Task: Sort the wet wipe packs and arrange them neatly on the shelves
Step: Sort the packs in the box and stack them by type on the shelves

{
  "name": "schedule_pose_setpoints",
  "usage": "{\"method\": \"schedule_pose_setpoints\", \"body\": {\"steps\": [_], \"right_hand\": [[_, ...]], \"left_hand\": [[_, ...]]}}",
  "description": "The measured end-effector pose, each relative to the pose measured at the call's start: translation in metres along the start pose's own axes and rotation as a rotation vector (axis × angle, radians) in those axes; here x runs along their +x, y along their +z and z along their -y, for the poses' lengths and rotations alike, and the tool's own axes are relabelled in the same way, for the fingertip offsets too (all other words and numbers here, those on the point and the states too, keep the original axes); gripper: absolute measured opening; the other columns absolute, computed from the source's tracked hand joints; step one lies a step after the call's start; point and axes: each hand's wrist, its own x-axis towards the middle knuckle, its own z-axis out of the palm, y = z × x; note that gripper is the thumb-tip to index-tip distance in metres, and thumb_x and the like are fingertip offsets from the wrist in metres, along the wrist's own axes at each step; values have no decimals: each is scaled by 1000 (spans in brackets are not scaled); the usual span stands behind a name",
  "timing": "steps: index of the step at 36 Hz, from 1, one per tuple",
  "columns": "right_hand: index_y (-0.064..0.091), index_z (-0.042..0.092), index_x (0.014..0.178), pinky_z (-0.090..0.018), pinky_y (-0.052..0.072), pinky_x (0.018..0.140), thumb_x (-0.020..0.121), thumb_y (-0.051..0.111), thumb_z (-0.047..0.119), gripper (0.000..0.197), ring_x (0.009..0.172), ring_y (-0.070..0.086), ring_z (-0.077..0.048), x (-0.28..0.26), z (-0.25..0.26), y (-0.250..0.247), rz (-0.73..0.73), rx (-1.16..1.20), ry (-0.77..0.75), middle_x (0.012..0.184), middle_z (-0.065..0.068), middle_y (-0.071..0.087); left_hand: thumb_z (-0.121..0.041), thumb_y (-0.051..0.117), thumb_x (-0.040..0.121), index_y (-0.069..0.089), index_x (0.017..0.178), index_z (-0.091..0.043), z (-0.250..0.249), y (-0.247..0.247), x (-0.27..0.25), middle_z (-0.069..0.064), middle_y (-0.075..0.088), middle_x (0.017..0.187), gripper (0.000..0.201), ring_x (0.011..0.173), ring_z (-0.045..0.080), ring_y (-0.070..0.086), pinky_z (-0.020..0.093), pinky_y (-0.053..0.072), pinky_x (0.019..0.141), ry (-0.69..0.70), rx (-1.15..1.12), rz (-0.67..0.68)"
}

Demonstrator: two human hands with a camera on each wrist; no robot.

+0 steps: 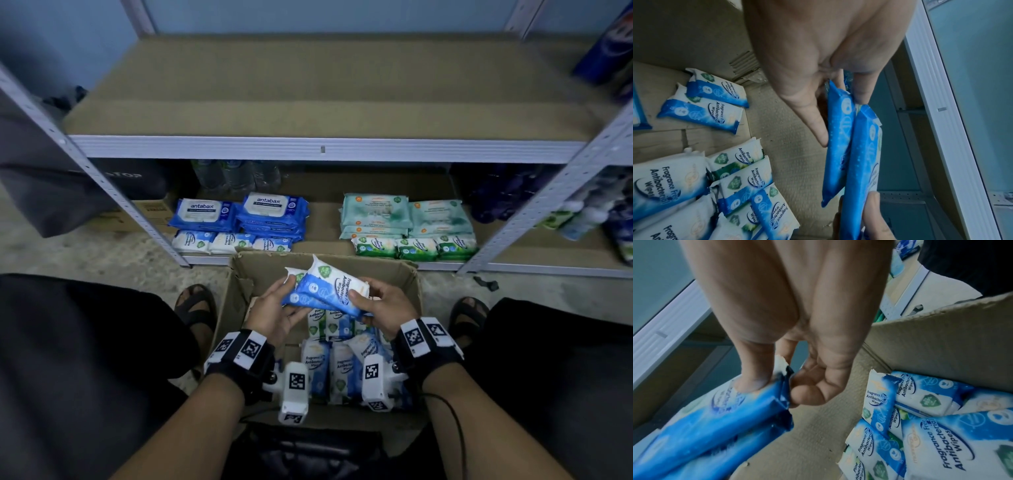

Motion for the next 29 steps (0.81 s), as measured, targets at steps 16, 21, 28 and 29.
{"method": "schedule_pose_setpoints", "body": {"steps": [16, 21, 28, 29], "right_hand": [[53, 7, 136, -35, 57, 71, 82, 79, 21, 61, 99, 67, -37, 4, -5, 15, 9, -342, -15, 105, -11, 66], [64, 21, 120, -40, 53, 94, 70, 81, 56, 63, 102, 63, -15, 15, -19, 19, 10, -432, 73, 115, 3, 67], [68, 3, 113, -44, 59, 83, 87, 74, 19, 31, 96, 70, -29, 28, -34, 39, 0, -82, 269, 111, -18, 71], [69, 4, 110, -48, 58, 85, 87, 74, 19, 28, 94, 69, -30, 31, -35, 41, -12, -110, 267, 110, -19, 71]], "left_hand": [[-15, 73, 83, 61, 120, -8, 6, -18, 16, 9, 73, 104, 39, 88, 17, 72, 28, 59, 72, -59, 206, 117], [-11, 70, 87, 62, 118, -9, 6, -28, 30, 13, 70, 114, 32, 95, 22, 69, 35, 57, 85, -123, 162, 108], [-23, 70, 90, 63, 112, -9, 16, -40, 43, 16, 68, 119, 27, 109, 31, 64, 49, 48, 102, -216, 280, 59], [-27, 74, 87, 63, 111, -9, 17, -42, 44, 16, 68, 120, 32, 110, 31, 64, 51, 47, 103, -221, 320, 40]]}}
